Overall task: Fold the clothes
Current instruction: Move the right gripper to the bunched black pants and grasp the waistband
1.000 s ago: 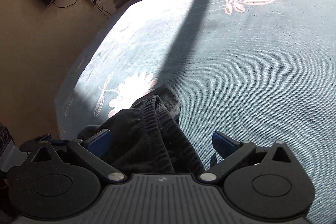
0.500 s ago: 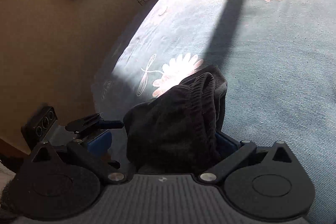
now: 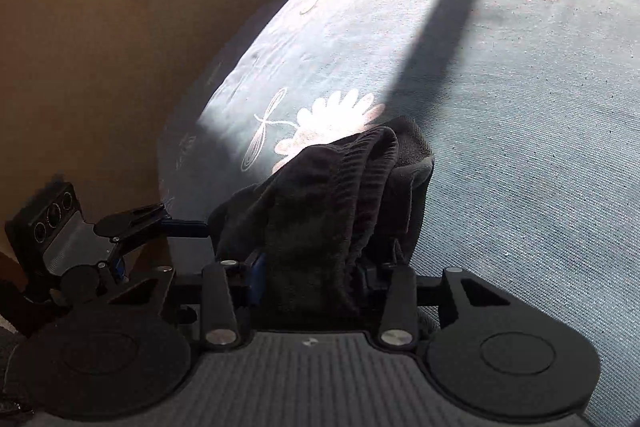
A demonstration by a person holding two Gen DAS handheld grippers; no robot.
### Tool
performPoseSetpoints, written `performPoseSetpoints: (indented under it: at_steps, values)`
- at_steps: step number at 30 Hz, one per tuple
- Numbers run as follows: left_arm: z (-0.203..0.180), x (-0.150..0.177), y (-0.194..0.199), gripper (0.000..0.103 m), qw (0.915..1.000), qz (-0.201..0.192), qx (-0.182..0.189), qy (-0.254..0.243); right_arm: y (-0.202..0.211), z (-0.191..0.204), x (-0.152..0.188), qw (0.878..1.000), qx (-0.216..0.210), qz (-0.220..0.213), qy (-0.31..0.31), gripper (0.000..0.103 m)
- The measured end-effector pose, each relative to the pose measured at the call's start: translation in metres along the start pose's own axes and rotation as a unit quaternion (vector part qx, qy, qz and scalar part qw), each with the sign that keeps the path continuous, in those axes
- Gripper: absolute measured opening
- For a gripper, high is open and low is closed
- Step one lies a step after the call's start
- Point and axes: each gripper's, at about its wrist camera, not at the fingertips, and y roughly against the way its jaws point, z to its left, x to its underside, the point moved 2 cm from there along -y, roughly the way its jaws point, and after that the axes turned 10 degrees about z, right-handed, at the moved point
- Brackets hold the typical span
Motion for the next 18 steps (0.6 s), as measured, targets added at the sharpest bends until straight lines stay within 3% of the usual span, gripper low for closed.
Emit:
performPoseSetpoints:
  at_steps: [2, 5, 12, 18]
  values:
    - [0.0, -0.001, 0.0, 0.102, 1.0, -0.001, 0.0, 0.002, 0.006, 0.007, -0.002, 1.0, 0.025, -0.006, 0.017, 0.025]
    - [0.001, -0.002, 0.0, 0.102, 1.0, -0.004, 0.0, 0.005, 0.016, 0.018, -0.008, 0.996, 0.079, -0.016, 0.042, 0.014]
    - [-0.001, -0.004, 0.012, 0.102, 0.9998, -0.018, -0.004, 0.002, 0.046, 0.012, -0.025, 0.982, 0.171, -0.075, 0.023, 0.012]
    - [-0.001, -0.005, 0.02, 0.102, 0.9995, -0.029, -0.01, 0.002, 0.096, -0.032, -0.035, 0.946, 0.277, -0.153, -0.067, 0.012]
